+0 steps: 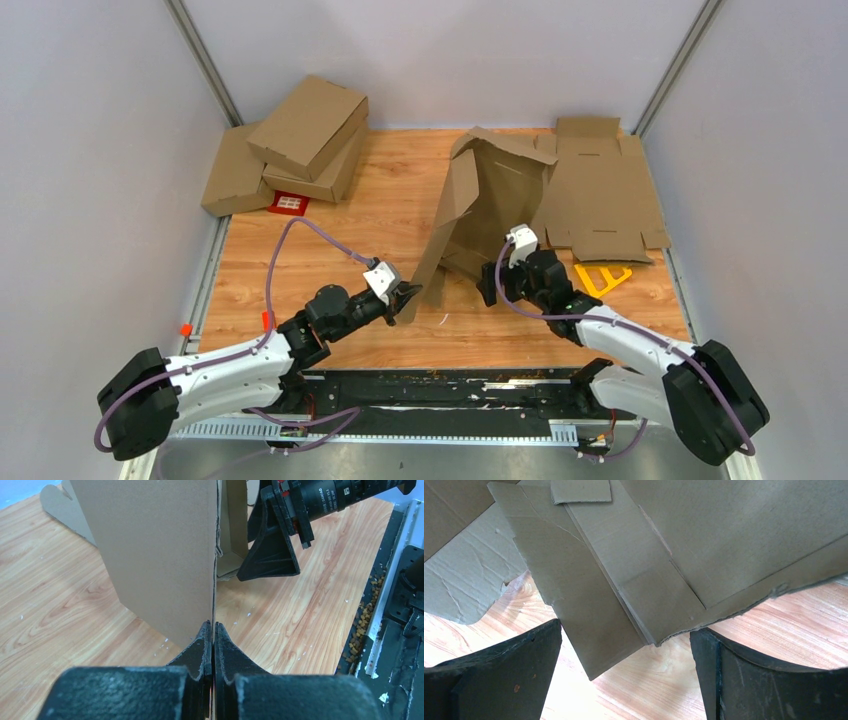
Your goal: Fold the paper box
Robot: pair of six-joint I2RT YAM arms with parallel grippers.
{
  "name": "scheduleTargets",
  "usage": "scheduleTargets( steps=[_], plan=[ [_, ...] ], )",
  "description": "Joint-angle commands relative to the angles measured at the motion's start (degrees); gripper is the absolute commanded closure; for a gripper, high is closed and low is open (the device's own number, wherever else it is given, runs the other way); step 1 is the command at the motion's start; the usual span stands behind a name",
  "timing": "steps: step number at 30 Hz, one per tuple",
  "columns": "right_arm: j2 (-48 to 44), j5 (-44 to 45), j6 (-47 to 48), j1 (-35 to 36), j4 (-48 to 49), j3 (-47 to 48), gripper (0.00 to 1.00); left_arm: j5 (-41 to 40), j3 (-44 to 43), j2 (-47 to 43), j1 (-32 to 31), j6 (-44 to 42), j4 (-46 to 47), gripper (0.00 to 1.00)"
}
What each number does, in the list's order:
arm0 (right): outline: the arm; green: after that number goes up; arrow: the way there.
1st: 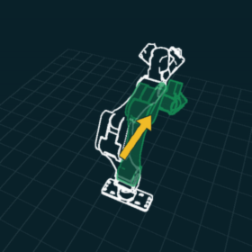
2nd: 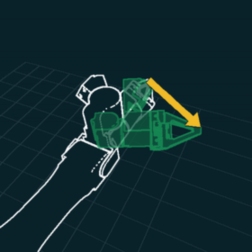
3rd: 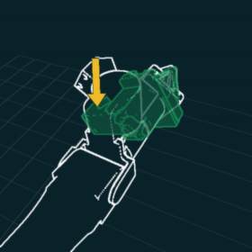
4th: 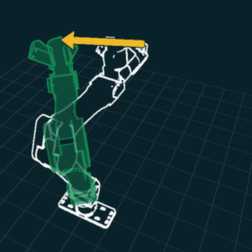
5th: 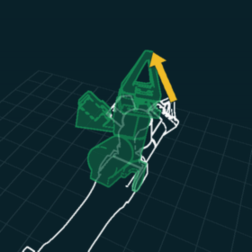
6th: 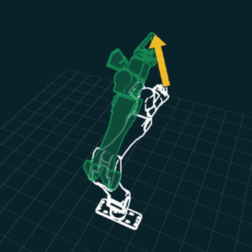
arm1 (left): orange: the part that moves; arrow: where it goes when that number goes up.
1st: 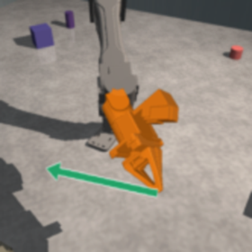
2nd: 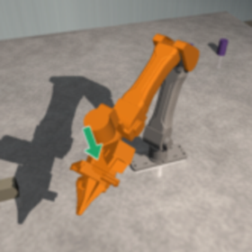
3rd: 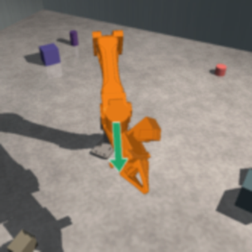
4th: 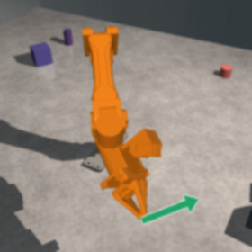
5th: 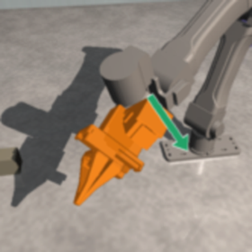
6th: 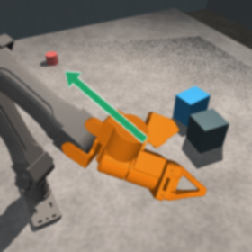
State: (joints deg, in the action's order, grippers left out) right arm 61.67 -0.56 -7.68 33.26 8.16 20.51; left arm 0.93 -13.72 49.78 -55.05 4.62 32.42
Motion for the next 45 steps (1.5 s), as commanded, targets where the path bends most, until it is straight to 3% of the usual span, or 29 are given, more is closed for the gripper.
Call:
scheduleTargets(
  steps=[1, 7, 15, 23, 32, 33, 34, 36, 45],
  plan=[
    [0.6, 0.3, 2.0, 0.2, 1.1, 2.7, 0.0, -0.1, -1.1, 0.3, -0.2, 0.3, -3.1, 1.0],
    [3.0, 3.9, 2.6, 0.2, 1.6, 4.3, 0.0, 0.0, -1.4, 0.6, -0.2, 0.3, -3.3, 1.0],
    [7.5, 9.4, 1.2, 0.2, 4.7, 6.0, 0.29, 0.3, -1.5, 0.7, -0.2, 0.3, -3.4, 1.0],
    [11.4, 14.9, -1.3, 0.1, 8.0, 7.6, 0.48, 0.1, -1.6, 1.0, -0.2, 0.2, -3.6, 1.0],
    [19.0, 22.7, -4.8, 0.0, 5.5, 12.6, 0.46, 0.4, -2.4, 2.5, -0.2, 0.1, -4.1, 1.0],
    [19.0, 22.3, -4.8, -0.1, 6.2, 12.6, 0.43, 0.5, -2.4, 2.6, -0.2, 0.1, -4.1, 1.0],
    [19.0, 21.7, -4.8, -0.2, 6.8, 12.5, 0.31, 0.5, -2.4, 2.6, -0.2, 0.1, -4.1, 1.0],
    [18.6, 20.8, -4.9, -0.3, 8.4, 11.9, 0.23, 0.5, -2.4, 2.7, -0.2, 0.1, -4.0, 1.0],
    [19.1, 14.5, -3.5, -2.5, 13.7, 11.9, 0.15, 0.6, -2.4, 3.0, -0.2, 0.1, -3.9, 1.0]
  ],
)
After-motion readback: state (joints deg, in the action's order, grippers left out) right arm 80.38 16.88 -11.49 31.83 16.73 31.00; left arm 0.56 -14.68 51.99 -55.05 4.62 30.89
